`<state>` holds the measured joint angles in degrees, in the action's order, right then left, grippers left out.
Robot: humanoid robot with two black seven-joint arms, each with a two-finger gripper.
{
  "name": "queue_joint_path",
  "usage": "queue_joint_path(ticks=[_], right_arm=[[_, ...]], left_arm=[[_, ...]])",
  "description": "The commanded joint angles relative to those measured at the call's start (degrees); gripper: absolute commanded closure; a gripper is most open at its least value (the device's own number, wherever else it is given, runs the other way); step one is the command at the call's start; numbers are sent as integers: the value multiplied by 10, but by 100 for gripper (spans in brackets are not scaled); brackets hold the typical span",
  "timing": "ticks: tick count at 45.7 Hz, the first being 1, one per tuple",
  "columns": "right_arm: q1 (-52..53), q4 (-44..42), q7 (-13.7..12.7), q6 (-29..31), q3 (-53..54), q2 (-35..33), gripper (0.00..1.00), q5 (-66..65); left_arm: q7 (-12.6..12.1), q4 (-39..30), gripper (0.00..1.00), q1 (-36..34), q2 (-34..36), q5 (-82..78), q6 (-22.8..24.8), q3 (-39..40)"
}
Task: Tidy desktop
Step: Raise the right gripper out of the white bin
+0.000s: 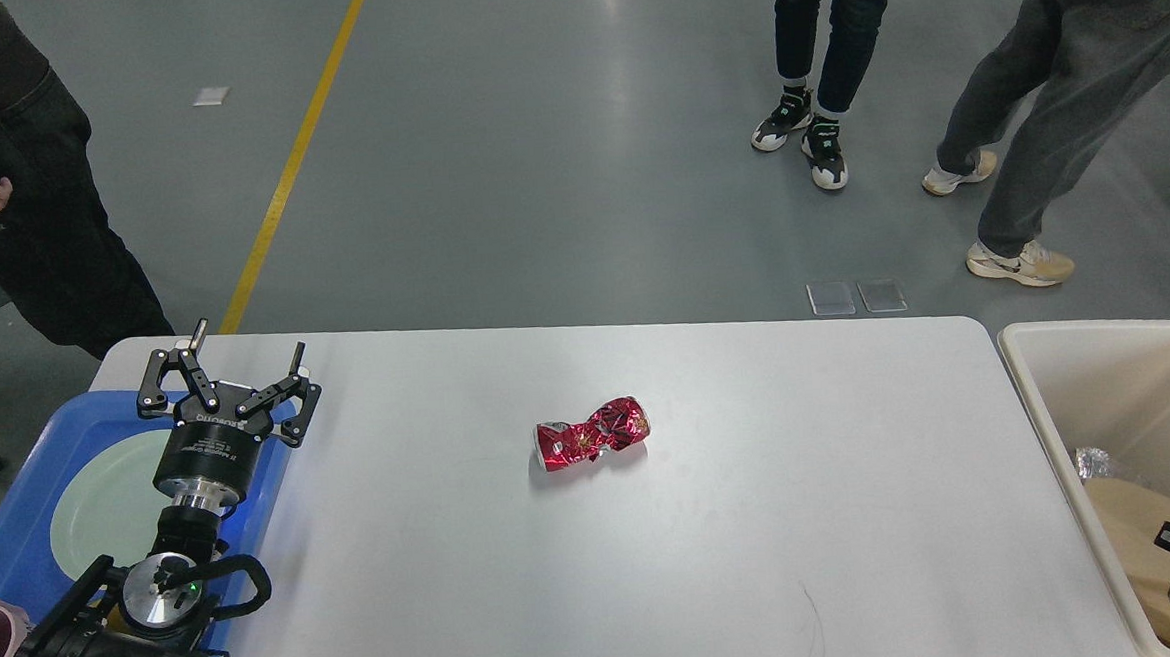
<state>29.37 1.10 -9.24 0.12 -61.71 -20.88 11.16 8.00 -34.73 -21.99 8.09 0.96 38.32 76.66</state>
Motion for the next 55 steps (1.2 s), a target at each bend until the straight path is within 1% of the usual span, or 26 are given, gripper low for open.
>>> queue_joint_path(ticks=[1, 17, 24, 27, 34, 40, 46, 51, 55], right_arm=[[0, 4, 1, -9, 3, 1, 0, 1], [14, 8, 0, -8, 5, 2, 0, 1], [52, 28, -2, -4, 5, -1, 0, -1], [85, 51, -2, 10, 3, -19, 0, -3], [219, 142, -6, 81, -3, -60, 0, -18], [362, 257, -24, 182, -10, -91, 0, -109], [512, 368, -27, 264, -15, -105, 0, -184], [655, 494, -37, 349, -64, -92, 0, -195], [770, 569, -42, 392, -92, -48, 0, -191]], left_arm=[[0, 0, 4, -1, 0, 0, 0, 0], [0, 0, 4, -1, 0, 0, 0, 1], [0, -1, 4, 0, 0, 0, 0, 1], [0, -1, 4, -1, 0, 0, 0, 0], [0, -1, 4, -1, 0, 0, 0, 1], [0, -1, 4, -1, 0, 0, 0, 1], [0, -1, 4, -1, 0, 0, 0, 0], [0, -1, 4, -1, 0, 0, 0, 0], [0, -1, 4, -1, 0, 0, 0, 0]])
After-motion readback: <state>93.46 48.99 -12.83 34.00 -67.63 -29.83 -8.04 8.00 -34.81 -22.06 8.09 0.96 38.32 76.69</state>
